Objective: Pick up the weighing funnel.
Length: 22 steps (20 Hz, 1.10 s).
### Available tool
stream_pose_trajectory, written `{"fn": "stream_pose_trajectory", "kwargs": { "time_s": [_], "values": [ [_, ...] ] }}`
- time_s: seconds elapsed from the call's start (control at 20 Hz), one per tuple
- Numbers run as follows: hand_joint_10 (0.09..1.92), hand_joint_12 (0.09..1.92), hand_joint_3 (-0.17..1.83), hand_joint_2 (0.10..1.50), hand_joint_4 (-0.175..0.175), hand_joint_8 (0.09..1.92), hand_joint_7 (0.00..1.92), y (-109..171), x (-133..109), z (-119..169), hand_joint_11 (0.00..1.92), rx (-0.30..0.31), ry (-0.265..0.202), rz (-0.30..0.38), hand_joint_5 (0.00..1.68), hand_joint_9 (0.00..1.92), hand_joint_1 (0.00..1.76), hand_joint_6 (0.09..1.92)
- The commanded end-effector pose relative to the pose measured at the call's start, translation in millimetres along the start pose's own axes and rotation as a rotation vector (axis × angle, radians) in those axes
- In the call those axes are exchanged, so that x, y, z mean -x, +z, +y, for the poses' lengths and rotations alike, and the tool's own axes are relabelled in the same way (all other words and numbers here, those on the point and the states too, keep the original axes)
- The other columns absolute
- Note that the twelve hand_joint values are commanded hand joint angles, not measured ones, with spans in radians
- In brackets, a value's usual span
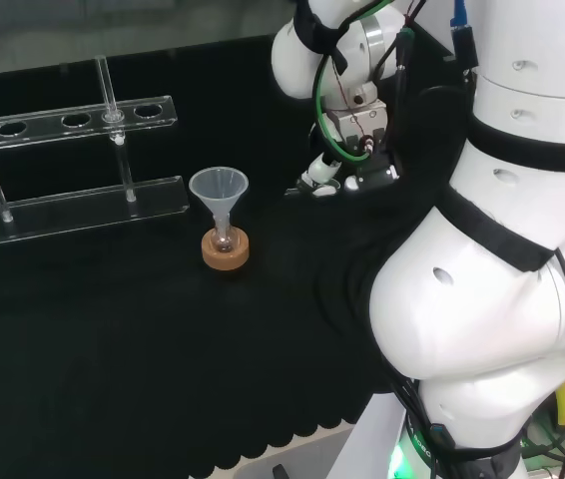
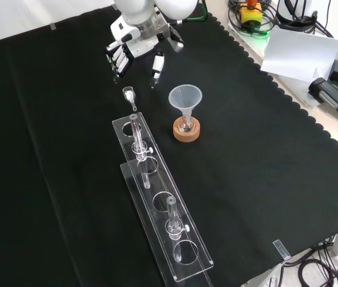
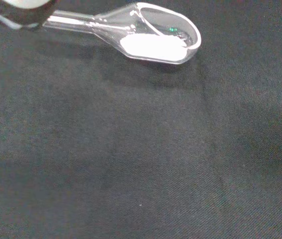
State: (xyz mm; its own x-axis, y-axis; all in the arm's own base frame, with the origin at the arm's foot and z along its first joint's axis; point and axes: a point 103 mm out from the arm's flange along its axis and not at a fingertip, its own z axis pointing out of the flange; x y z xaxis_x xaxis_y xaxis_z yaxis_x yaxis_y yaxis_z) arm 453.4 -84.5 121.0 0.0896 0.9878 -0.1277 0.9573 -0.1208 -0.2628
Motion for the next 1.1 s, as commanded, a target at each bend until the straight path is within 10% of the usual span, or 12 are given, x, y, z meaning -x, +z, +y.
{"fn": "stream_pose_trajectory", "kwargs": {
  "time_s": [0.05, 1.1],
  "values": [
    [0.59, 1.27, 0.07, 0.75, 0.074, 0.37, 0.71, 12.7, 14.8, 16.4, 0.0, 0.003, -0.021, -0.009, 0.62, 0.5, 0.72, 0.09],
    [0.51, 1.27, 0.13, 0.76, 0.081, 0.34, 0.86, 49.3, 14.1, 49.4, 0.0, 0.002, -0.034, 0.024, 0.75, 0.62, 0.72, 0.09]
  ]
}}
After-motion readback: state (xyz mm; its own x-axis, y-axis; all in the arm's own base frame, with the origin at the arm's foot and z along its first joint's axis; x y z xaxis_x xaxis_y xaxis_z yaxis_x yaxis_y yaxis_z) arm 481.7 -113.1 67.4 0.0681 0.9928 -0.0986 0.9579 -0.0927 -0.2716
